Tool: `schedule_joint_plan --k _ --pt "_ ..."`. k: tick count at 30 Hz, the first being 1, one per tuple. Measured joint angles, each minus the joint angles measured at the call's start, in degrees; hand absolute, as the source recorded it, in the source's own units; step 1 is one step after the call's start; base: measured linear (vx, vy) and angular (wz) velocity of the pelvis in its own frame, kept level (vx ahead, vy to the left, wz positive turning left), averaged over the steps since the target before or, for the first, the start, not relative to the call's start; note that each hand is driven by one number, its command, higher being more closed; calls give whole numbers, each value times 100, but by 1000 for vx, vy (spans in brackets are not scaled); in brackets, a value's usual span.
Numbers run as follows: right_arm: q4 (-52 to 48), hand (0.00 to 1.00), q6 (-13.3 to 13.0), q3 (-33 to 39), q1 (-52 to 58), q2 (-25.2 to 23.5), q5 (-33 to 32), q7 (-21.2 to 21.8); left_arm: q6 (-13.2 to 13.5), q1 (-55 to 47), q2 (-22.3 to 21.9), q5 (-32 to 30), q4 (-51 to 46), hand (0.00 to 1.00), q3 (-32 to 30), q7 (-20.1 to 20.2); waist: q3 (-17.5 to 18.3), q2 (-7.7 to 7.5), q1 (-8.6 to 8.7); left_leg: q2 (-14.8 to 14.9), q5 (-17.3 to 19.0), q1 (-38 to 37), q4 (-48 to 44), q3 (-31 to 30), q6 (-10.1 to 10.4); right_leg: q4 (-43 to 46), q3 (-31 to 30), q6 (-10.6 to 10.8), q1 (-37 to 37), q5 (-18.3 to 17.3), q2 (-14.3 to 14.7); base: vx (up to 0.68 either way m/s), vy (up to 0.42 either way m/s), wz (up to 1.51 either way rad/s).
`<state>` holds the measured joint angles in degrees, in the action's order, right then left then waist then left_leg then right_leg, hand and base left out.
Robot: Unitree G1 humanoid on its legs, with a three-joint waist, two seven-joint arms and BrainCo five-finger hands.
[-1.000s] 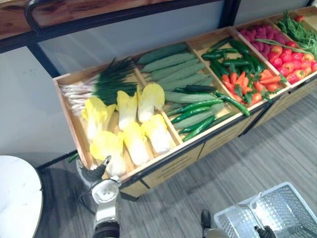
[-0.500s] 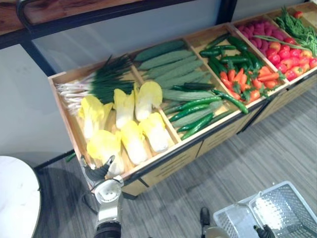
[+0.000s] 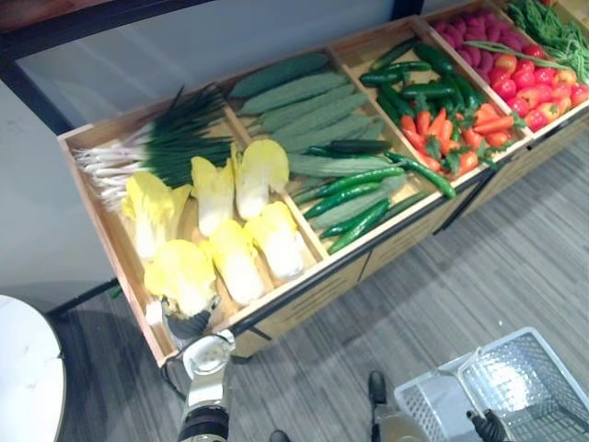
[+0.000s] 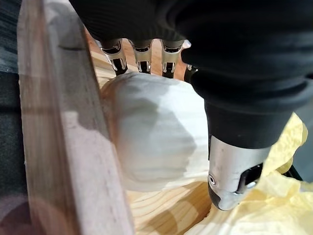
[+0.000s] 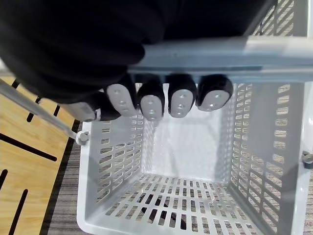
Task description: Pick vegetable in the basket
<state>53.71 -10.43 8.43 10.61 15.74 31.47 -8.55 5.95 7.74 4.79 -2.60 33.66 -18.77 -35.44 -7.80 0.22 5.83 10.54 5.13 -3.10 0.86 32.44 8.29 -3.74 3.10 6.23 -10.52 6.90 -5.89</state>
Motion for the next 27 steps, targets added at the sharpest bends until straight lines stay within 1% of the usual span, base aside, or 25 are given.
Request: schedule_joint_plan --k 4,12,16,20,22,23,24,27 --pt "26 100 5 -1 -18 0 -1 -16 0 54 -2 -47 115 0 -18 -52 -12 29 8 -8 0 -1 -6 14 0 -3 -24 -4 -9 3 3 -20 -40 -4" --pt "29 100 2 -58 -27 2 -2 -72 -1 173 55 -102 344 0 9 -36 -14 31 15 -22 1 -6 -12 38 2 -1 -56 -18 -22 24 13 -58 -53 -1" --pt "29 100 3 -66 -43 6 -10 -83 -33 243 138 -235 571 0 12 -48 -45 75 9 8 21 -14 -12 140 32 -8 -119 -18 -53 25 41 -51 -60 -9" --pt "47 100 7 -171 -150 22 -27 -84 -31 401 174 -288 843 0 -145 -196 -109 107 8 24 27 -7 -10 267 41 -10 -239 -33 -151 41 63 -40 -52 -19" --pt "83 100 11 -201 -253 46 -29 -83 -35 501 183 -303 1016 0 -235 -240 -137 141 6 25 29 8 -10 332 45 -6 -322 -50 -224 66 90 -40 -59 -19" --pt "83 100 9 -228 -277 108 -33 -77 -46 607 183 -316 1160 0 -312 -244 -172 185 8 23 29 11 -10 346 45 -9 -339 -49 -238 71 92 -42 -53 -9" --pt "84 100 7 -232 -297 159 -33 -75 -98 682 184 -317 1258 0 -371 -245 -174 213 12 26 30 16 -10 370 48 -8 -356 -50 -261 72 101 -51 -66 -11" --pt "99 100 -3 -344 -407 210 -34 -71 -131 846 246 -328 1446 0 -524 -365 -174 214 14 41 19 88 -11 463 75 -20 -405 -82 -390 124 132 -47 -71 -16"
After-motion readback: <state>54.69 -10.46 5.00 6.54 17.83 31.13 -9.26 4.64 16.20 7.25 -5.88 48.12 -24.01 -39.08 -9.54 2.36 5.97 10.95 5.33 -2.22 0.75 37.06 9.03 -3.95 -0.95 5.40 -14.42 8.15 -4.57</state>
